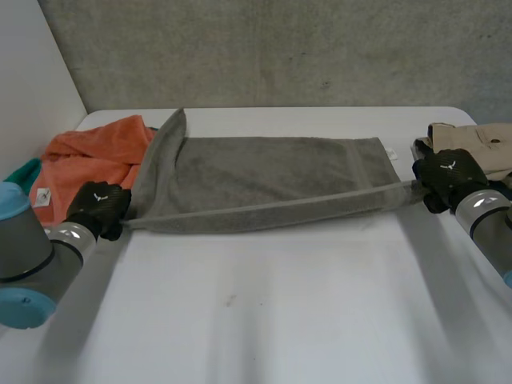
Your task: Fold the laundry.
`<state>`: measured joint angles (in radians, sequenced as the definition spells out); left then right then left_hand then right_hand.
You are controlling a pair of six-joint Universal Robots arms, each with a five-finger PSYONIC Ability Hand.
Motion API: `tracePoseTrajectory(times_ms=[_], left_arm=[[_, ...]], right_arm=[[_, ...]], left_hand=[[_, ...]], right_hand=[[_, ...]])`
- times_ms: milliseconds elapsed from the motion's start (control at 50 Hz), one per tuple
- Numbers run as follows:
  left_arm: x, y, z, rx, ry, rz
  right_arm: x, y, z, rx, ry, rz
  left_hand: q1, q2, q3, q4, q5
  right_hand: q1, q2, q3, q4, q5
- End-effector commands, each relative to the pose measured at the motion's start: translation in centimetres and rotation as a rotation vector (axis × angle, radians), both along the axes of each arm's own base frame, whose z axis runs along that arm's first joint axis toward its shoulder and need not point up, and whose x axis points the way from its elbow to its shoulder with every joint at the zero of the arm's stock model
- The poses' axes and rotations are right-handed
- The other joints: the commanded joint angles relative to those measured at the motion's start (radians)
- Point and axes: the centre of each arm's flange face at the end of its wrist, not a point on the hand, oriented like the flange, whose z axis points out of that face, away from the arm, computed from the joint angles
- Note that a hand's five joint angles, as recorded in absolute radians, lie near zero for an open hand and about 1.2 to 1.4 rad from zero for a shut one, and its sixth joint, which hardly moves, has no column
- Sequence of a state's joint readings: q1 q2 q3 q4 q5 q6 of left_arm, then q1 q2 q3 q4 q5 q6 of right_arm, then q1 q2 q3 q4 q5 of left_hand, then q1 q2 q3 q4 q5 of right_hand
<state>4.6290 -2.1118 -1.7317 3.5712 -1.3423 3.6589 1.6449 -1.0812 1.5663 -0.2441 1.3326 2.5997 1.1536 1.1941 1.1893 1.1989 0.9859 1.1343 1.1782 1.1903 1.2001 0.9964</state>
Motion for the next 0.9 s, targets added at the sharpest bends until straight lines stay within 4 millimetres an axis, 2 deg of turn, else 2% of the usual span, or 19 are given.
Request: tracePoseTrajectory(times_ms=[20,120,140,180,200,220,280,340,400,460,520,540,660,760,820,900], left_arm=[[-0.4,3.4,2.7,0.066,0.021,-0.076],[0.7,6.3,4.9,0.151,-0.021,-0.063],[1.3,7.7,5.5,0.200,-0.063,-0.063],[1.8,9.3,6.0,0.257,-0.116,-0.072],[2.3,10.8,6.4,0.321,-0.173,-0.086],[2.5,11.7,6.6,0.352,-0.206,-0.098],[3.3,14.1,7.1,0.476,-0.290,-0.145],[3.6,14.7,7.4,0.503,-0.325,-0.179],[2.7,13.3,8.0,0.384,-0.324,-0.217],[1.6,11.7,7.9,0.305,-0.301,-0.226],[0.1,9.0,7.8,0.203,-0.280,-0.204],[-0.5,7.4,7.7,0.158,-0.272,-0.186],[-3.2,2.3,7.1,0.020,-0.239,-0.151],[-5.6,-2.1,6.0,-0.076,-0.224,-0.133],[-6.4,-4.1,5.1,-0.098,-0.231,-0.108],[-7.2,-5.8,3.6,-0.096,-0.247,-0.081]], right_arm=[[0.3,1.8,0.7,0.072,0.085,0.064],[-1.2,3.9,2.3,0.156,0.250,0.090],[-2.1,4.8,2.8,0.202,0.315,0.100],[-3.0,5.8,3.2,0.253,0.376,0.116],[-3.4,6.4,3.2,0.283,0.408,0.129],[-4.2,7.7,3.2,0.348,0.470,0.156],[-5.0,9.6,3.3,0.429,0.562,0.235],[-4.6,10.1,3.1,0.417,0.573,0.275],[-3.7,9.7,2.6,0.372,0.537,0.277],[-3.0,7.9,2.2,0.299,0.494,0.226],[-2.6,5.5,2.0,0.218,0.438,0.143],[-2.4,4.4,1.7,0.194,0.415,0.106],[-1.8,0.7,0.8,0.101,0.350,-0.017],[-0.9,-2.1,-0.2,0.006,0.324,-0.072],[-0.3,-3.4,-1.0,-0.040,0.323,-0.080],[0.3,-4.8,-1.9,-0.084,0.322,-0.106]], left_hand=[[0.243,0.202,0.207,0.197,0.236],[0.243,0.202,0.207,0.197,0.236],[0.243,0.202,0.207,0.197,0.236],[0.243,0.202,0.207,0.197,0.236],[0.243,0.202,0.207,0.197,0.236],[0.243,0.202,0.207,0.197,0.236],[0.243,0.202,0.207,0.197,0.236],[0.243,0.202,0.207,0.197,0.236],[0.243,0.202,0.207,0.197,0.236],[0.243,0.202,0.207,0.197,0.236],[0.243,0.202,0.207,0.197,0.236],[0.243,0.202,0.207,0.197,0.236],[0.243,0.202,0.207,0.197,0.236],[0.243,0.202,0.207,0.197,0.236],[0.243,0.202,0.207,0.197,0.236],[0.243,0.202,0.207,0.197,0.236]], right_hand=[[0.262,0.218,0.206,0.196,0.225],[0.262,0.218,0.206,0.196,0.225],[0.262,0.218,0.206,0.196,0.225],[0.262,0.218,0.206,0.196,0.225],[0.262,0.218,0.206,0.196,0.225],[0.262,0.218,0.206,0.196,0.225],[0.262,0.218,0.206,0.196,0.225],[0.262,0.218,0.206,0.196,0.225],[0.262,0.218,0.206,0.196,0.225],[0.262,0.218,0.206,0.196,0.225],[0.262,0.218,0.206,0.196,0.225],[0.262,0.218,0.206,0.196,0.225],[0.262,0.218,0.206,0.196,0.225],[0.262,0.218,0.206,0.196,0.225],[0.262,0.218,0.206,0.196,0.225],[0.262,0.218,0.206,0.196,0.225]])
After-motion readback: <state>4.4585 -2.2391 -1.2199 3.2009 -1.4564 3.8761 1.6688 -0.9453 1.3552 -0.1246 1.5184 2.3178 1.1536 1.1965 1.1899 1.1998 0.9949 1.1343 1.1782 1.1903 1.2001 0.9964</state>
